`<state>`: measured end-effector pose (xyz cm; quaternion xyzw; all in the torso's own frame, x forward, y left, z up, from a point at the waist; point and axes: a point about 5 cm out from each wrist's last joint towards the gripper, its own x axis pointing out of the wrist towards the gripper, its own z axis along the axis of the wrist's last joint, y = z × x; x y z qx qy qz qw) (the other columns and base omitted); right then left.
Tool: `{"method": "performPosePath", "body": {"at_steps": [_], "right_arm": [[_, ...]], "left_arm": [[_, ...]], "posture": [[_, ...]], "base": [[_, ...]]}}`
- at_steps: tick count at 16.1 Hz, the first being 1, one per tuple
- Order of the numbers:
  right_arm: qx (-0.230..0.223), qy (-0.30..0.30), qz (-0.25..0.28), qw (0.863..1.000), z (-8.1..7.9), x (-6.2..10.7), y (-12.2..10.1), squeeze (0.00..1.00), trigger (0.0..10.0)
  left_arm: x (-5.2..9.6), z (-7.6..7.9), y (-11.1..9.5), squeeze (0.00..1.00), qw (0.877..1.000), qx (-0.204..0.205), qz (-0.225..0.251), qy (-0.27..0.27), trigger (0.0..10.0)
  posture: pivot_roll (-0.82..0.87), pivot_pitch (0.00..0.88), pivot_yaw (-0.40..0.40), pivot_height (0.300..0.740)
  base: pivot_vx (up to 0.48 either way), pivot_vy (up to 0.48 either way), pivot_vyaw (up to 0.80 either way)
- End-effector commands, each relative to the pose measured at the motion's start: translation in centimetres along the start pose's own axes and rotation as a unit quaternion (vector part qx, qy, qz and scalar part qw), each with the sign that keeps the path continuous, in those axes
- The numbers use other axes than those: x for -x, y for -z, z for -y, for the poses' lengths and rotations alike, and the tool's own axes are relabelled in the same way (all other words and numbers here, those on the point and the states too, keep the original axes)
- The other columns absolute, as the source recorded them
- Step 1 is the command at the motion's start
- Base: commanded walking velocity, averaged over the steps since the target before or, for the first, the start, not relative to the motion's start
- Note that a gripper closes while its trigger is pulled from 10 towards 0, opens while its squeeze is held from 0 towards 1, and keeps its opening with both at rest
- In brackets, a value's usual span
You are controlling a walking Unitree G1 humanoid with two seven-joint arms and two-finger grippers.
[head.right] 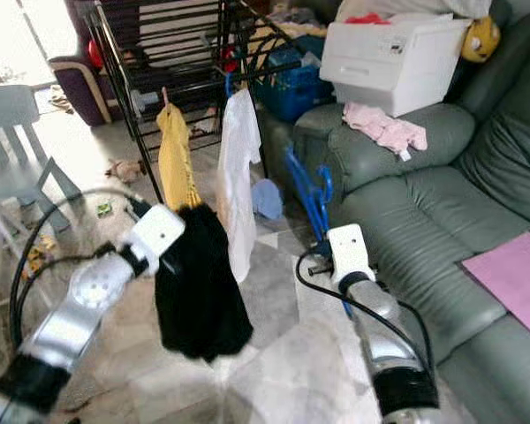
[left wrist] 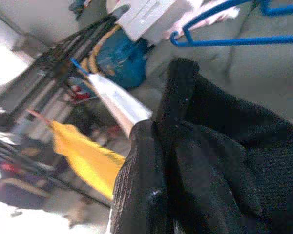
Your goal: Hang hanger
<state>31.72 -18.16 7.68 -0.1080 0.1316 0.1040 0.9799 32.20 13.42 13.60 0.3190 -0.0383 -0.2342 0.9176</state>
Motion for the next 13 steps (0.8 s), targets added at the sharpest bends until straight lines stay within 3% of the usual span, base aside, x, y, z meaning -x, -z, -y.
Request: {"method": "performPosePath", "body": {"at_steps": [1,4,8,11,13], "right_arm": [[0.013,-0.014,0.019,1.000,0.1,-0.4,-1.5,0.00,10.0],[0.041,-0.061,0.034,0.997,1.4,-0.5,-3.2,0.00,10.0],[0.048,-0.121,0.037,0.991,1.6,0.1,-3.7,0.00,10.0],[0.062,-0.190,0.015,0.980,1.0,0.7,-3.1,0.00,10.0],[0.078,-0.264,-0.015,0.961,1.2,1.8,-2.7,0.00,10.0]], "left_arm": [[-0.5,-0.9,-0.1,0.00,1.000,-0.019,0.001,-0.022,10.0],[-2.2,-3.9,1.8,0.00,0.990,0.015,-0.067,-0.125,10.0],[-2.7,-5.6,2.8,0.00,0.972,0.052,-0.104,-0.205,10.0],[-2.8,-5.8,3.2,0.00,0.969,0.061,-0.111,-0.213,10.0],[-3.0,-5.7,3.4,0.00,0.971,0.060,-0.106,-0.207,10.0]], "posture": [[-0.11,0.000,0.079,0.740],[-0.12,0.000,0.097,0.740],[-0.13,0.000,0.113,0.740],[-0.13,0.000,0.120,0.740],[-0.13,0.000,0.122,0.740]], "base": [[0.000,0.000,0.00],[0.000,0.000,0.00],[0.000,0.000,0.00],[0.000,0.000,0.00],[0.000,0.000,0.00]]}}
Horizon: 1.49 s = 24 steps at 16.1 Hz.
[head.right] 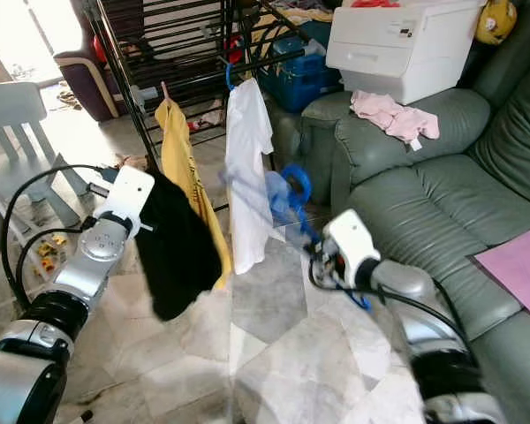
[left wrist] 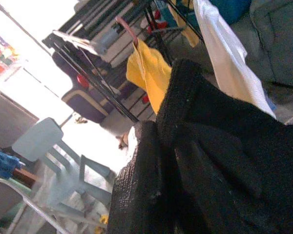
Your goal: Hang hanger
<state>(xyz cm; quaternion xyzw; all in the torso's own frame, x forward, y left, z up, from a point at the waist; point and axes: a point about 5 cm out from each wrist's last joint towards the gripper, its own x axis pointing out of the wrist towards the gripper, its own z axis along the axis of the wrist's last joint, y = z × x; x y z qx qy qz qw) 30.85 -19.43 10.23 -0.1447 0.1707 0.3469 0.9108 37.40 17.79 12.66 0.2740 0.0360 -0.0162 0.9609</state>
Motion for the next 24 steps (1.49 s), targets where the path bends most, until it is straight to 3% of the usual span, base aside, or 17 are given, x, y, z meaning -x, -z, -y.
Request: {"method": "performPosePath", "body": {"at_steps": [1,5,9,12,13,18,21,24], "right_arm": [[0.010,-0.032,0.005,0.999,-0.1,0.3,-0.8,0.00,10.0],[0.018,-0.132,-0.024,0.991,-0.4,2.5,-0.7,0.00,10.0],[0.014,-0.173,-0.052,0.983,-0.8,3.4,-0.2,0.00,10.0],[0.011,-0.162,-0.059,0.985,-0.8,3.1,0.3,0.00,10.0],[0.014,-0.154,-0.060,0.986,-0.8,2.8,0.3,0.00,10.0],[0.025,-0.135,-0.059,0.989,-0.2,2.9,0.2,0.00,10.0],[0.029,-0.146,-0.072,0.986,0.2,3.6,0.2,0.00,10.0],[0.033,-0.147,-0.088,0.985,0.4,3.8,0.9,0.00,10.0]], "left_arm": [[-0.5,-0.9,-1.2,0.00,1.000,-0.001,0.024,-0.018,10.0],[-0.6,-1.2,-0.8,0.00,0.999,-0.006,0.019,-0.027,10.0],[-0.8,-1.4,-1.4,0.00,0.999,0.001,0.033,-0.029,10.0],[-0.8,-1.2,-2.4,0.00,0.997,0.033,0.070,-0.007,10.0],[-0.3,-1.1,-3.4,0.00,0.989,0.067,0.125,0.039,10.0],[0.0,-1.6,-2.3,0.00,0.991,0.052,0.113,0.046,10.0],[-0.1,-2.0,-1.3,0.00,0.996,0.011,0.087,0.021,10.0],[0.0,-1.7,-1.9,0.00,0.993,0.021,0.111,0.046,10.0]], "posture": [[-0.13,0.000,0.122,0.740],[-0.14,0.000,0.126,0.740],[-0.14,0.000,0.130,0.740],[-0.14,0.000,0.132,0.740],[-0.14,0.000,0.132,0.740],[-0.13,0.000,0.131,0.740],[-0.14,0.000,0.131,0.740],[-0.13,0.000,0.134,0.740]], "base": [[0.000,0.000,0.00],[0.000,0.000,0.00],[0.000,0.000,0.00],[0.000,0.000,0.00],[0.000,0.000,0.00],[0.000,0.000,0.00],[0.000,0.000,0.00],[0.000,0.000,0.00]]}}
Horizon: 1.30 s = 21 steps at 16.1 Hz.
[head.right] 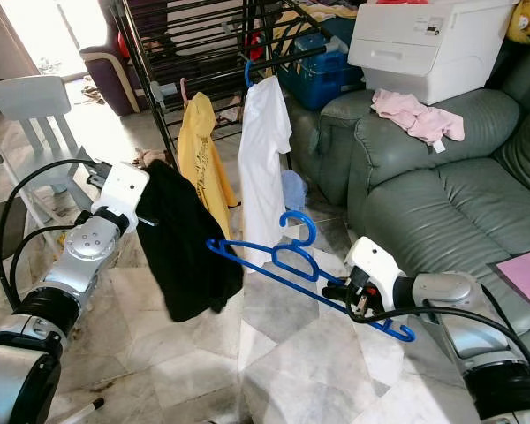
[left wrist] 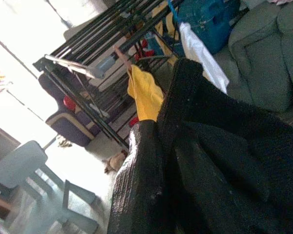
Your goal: Hang hanger
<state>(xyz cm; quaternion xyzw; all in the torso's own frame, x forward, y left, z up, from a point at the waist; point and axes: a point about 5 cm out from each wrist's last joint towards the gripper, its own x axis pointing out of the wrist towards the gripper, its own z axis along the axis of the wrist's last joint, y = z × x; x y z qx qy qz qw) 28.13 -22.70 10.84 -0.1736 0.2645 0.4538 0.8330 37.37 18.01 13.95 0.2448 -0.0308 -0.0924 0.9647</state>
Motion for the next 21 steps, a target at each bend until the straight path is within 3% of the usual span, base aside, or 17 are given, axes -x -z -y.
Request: {"method": "performPosePath", "body": {"at_steps": [1,6,9,12,15,21], "right_arm": [[0.012,-0.016,0.006,1.000,-0.2,-0.3,-0.5,0.00,10.0],[0.023,0.017,0.034,0.999,0.5,-0.8,-1.4,0.00,10.0],[0.018,0.005,0.091,0.996,0.4,-0.7,-3.1,0.00,10.0],[0.024,0.028,0.134,0.990,1.1,-0.3,-4.3,0.00,10.0],[0.030,0.068,0.137,0.988,1.7,-0.8,-4.2,0.00,10.0],[0.024,0.016,0.114,0.993,0.4,-1.4,-3.1,0.00,10.0]], "left_arm": [[-0.2,-0.9,-0.9,0.00,1.000,-0.010,0.023,-0.009,10.0],[-0.1,-0.7,-0.6,0.00,1.000,-0.019,0.020,0.004,10.0],[-0.1,-1.1,0.2,0.00,0.998,-0.036,-0.013,-0.046,10.0],[-0.4,-2.5,-0.2,0.00,0.992,-0.006,-0.016,-0.128,10.0],[-0.7,-3.1,-1.2,0.00,0.990,0.017,0.008,-0.139,10.0],[-0.9,-2.7,-1.8,0.00,0.992,0.029,0.022,-0.124,10.0]], "posture": [[-0.13,0.000,0.134,0.740],[-0.13,0.000,0.139,0.740],[-0.13,0.000,0.140,0.740],[-0.13,0.000,0.144,0.740],[-0.13,0.000,0.149,0.740],[-0.13,0.000,0.153,0.740]], "base": [[0.000,0.000,0.00],[0.000,0.000,0.00],[0.000,0.000,0.00],[0.000,0.000,0.00],[0.000,0.000,0.00],[0.000,0.000,0.00]]}}
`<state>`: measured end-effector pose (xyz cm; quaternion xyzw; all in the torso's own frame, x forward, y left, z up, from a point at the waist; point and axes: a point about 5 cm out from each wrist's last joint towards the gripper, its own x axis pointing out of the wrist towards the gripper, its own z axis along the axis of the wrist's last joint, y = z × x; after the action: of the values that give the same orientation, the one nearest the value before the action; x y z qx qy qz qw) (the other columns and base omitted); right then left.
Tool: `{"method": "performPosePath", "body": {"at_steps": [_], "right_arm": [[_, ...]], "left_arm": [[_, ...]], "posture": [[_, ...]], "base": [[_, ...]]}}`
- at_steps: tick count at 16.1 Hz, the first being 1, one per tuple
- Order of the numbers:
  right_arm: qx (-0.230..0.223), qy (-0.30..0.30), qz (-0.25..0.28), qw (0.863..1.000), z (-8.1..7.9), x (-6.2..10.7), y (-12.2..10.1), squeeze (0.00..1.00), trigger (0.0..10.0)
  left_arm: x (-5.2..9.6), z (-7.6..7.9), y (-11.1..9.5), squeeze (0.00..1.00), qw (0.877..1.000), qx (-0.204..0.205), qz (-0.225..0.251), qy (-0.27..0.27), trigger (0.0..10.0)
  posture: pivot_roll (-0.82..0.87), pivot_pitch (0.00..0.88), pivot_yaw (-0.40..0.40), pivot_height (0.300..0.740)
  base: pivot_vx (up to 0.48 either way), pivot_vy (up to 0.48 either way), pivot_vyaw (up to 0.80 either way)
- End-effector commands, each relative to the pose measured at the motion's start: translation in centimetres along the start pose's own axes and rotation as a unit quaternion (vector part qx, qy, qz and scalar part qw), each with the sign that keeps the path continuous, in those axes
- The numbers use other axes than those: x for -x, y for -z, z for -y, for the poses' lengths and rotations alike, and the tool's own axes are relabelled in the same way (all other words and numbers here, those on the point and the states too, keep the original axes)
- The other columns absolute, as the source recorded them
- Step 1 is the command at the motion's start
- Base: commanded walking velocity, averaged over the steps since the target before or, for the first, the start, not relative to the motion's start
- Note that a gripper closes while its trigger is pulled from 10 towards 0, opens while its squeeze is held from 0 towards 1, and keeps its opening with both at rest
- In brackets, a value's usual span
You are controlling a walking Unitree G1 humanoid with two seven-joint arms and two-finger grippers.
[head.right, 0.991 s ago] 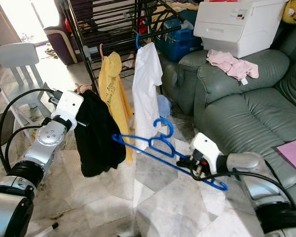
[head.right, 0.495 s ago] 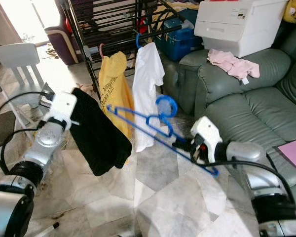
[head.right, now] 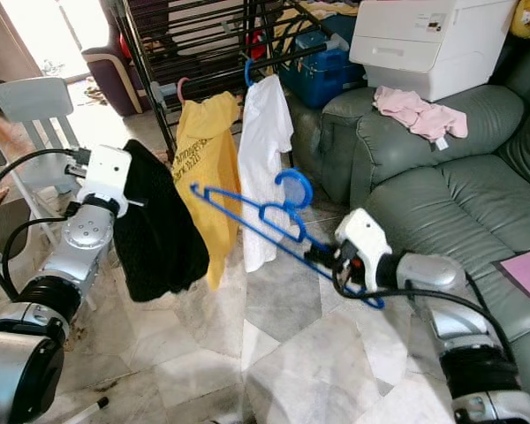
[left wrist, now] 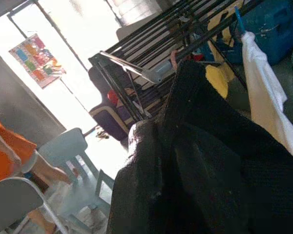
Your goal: Hang hanger
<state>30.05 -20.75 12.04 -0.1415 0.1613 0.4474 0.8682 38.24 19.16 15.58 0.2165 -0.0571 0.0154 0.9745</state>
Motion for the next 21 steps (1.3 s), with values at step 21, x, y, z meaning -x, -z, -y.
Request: {"method": "performPosePath", "body": {"at_steps": [21], "right_arm": [[-0.246,0.210,0.011,0.946,3.1,-3.9,2.2,0.00,10.0]], "left_arm": [[1.4,1.9,-6.6,0.00,0.956,0.219,0.144,0.129,10.0]], "posture": [[-0.12,0.000,0.123,0.740]], "base": [[0.000,0.000,0.00]]}}
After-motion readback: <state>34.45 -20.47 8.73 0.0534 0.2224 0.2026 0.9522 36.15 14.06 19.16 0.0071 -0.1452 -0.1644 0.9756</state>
